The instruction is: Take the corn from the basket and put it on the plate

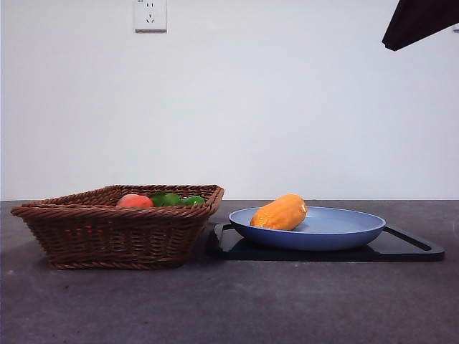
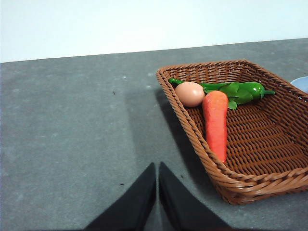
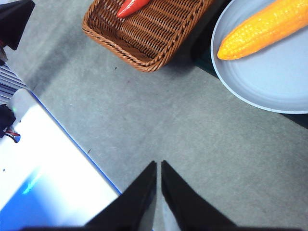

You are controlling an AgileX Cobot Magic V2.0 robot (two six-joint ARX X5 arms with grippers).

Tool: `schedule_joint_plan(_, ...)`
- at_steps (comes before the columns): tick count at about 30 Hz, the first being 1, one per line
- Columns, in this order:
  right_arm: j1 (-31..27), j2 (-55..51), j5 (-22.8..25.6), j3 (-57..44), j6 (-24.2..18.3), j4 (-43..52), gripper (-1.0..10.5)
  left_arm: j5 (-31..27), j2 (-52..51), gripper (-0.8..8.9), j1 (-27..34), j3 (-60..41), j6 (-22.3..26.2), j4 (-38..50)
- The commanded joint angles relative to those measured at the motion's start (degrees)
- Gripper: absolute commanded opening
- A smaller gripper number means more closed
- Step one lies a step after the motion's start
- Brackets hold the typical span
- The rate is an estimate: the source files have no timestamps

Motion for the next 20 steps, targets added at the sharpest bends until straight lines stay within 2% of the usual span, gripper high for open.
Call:
schedule_joint_plan(1,0.2,0.5,-0.1,0.3,-0.1,0.4,0.0,0.0,0.0,0.08,0.1,-1.6,-0.3,0.0)
schedule_joint_plan(6,1.2,-0.3,0.3,0.3,-0.6,1.9,0.0,0.0,0.0,0.08,0.1,-1.6,-0.3,0.0)
schedule_joint_plan(11,-1.8,-3.7,3.5,0.1,-10.3,6.7,0.0,0.0,0.0,0.08,0.1,-1.6,-0.3,0.0)
schedule_joint_plan(13,-3.5,-5.8,4.3,-0.9,-12.2,11.6,0.0,0.0,0.0,0.08,0.1,-1.6,-0.3,0.0)
schedule_joint_plan(16,-7.8,-10.8,4.3,-4.9,-11.9,20.8,0.0,0.0,0.0,0.08,0.1,-1.6,-0.3,0.0)
schedule_joint_plan(20,-13.5,-18.5,4.4,-13.3,-9.1,31.4,0.0,0.0,0.0,0.08,0.1,-1.6,-0.3,0.1)
